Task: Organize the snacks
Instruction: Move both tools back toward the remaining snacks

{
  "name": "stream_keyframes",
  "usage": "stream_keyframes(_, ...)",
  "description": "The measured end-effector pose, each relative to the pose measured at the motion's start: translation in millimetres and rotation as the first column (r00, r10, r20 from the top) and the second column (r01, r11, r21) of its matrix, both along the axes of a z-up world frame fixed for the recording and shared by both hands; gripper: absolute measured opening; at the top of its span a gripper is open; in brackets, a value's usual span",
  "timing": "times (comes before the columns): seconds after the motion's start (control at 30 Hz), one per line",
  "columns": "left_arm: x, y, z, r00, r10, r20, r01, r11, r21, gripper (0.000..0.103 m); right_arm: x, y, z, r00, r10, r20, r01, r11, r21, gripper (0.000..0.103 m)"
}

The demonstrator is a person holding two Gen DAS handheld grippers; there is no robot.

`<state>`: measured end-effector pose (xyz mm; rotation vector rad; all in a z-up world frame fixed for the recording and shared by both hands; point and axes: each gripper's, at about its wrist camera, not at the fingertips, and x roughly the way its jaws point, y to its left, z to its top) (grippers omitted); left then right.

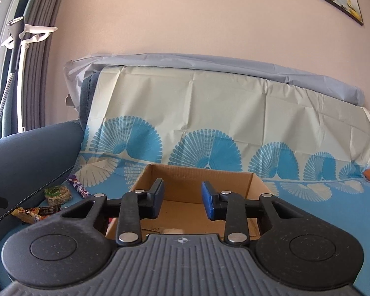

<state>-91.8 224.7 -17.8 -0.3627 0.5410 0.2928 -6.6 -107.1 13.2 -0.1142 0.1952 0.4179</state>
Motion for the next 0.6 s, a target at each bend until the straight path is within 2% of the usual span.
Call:
stream_keyframes(0.13,0,3,-1,1.0,0.014,-0.004,-0.014,1.0,-0.022,0.022,-20,23,-4,0.995,0.094,0.038,-0.094,0.996,-0.011,0.035)
stream_keyframes(0.27,2,4,-2,1.0,0.02,-0.014,-0.021,0.999,-0.031,0.029,-43,50,-12,0.971,0.232,0.059,-0.23,0.972,-0.043,0.035)
stream_keyframes(0.37,3,5,-3,1.0,0.025,-0.017,-0.025,0.999,-0.033,0.03,-54,73,-20,0.943,0.332,0.014,-0.331,0.942,-0.057,0.035)
stream_keyframes(0.43,4,6,-3,0.999,0.029,-0.019,-0.029,0.999,-0.035,0.03,-57,89,-29,0.924,0.38,-0.053,-0.382,0.923,-0.053,0.035)
stream_keyframes(0.6,6,7,-4,0.999,0.038,-0.029,-0.04,0.998,-0.043,0.031,-56,124,-59,0.883,0.401,-0.242,-0.425,0.904,-0.052,0.035)
